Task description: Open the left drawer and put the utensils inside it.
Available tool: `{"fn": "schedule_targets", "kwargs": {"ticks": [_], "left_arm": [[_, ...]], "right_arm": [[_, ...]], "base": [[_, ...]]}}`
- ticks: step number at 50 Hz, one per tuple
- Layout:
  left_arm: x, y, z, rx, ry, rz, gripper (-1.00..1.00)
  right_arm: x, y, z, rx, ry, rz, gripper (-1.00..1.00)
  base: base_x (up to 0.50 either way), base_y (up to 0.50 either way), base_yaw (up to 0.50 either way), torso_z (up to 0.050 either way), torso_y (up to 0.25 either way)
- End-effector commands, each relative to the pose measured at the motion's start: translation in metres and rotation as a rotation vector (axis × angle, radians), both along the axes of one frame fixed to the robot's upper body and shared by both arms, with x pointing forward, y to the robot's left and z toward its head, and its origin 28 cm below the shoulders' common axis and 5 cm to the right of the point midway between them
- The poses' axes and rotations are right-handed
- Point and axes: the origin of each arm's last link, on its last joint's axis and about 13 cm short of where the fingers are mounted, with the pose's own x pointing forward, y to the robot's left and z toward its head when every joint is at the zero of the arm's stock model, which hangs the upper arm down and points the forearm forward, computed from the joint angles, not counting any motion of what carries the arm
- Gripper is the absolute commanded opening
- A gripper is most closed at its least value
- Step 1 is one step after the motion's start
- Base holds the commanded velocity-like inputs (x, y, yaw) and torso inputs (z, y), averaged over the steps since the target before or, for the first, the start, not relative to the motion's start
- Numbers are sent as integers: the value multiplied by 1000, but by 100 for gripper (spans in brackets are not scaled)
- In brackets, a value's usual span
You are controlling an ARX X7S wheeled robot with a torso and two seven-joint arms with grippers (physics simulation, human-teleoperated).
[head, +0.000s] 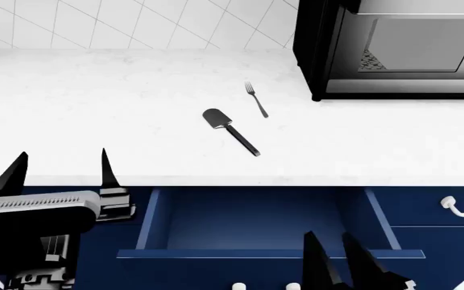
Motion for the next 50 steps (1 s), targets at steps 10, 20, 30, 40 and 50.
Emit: {"fn": "schedule_targets", "kwargs": {"ticks": [10,20,30,40,50], "left_arm": [[3,2,1,6,3,13,100],[7,5,2,16,6,31,100],[13,7,5,32,12,49,100],[24,11,11,37,20,65,100],[26,12,11,44,22,79,100]], "right_arm": [[39,-8,43,-220,-33,-56,100],[69,-17,65,-347,-48,-116,100],[89,-26,83,-457,-22,-146,100],[106,-31,87,-572,34,-177,100],[116,-18,85,-612,33,-132,100]], "base": [[0,0,0,0,0],[0,0,0,0,0],[0,0,0,0,0],[0,0,0,0,0],[17,0,0,0,0]]}}
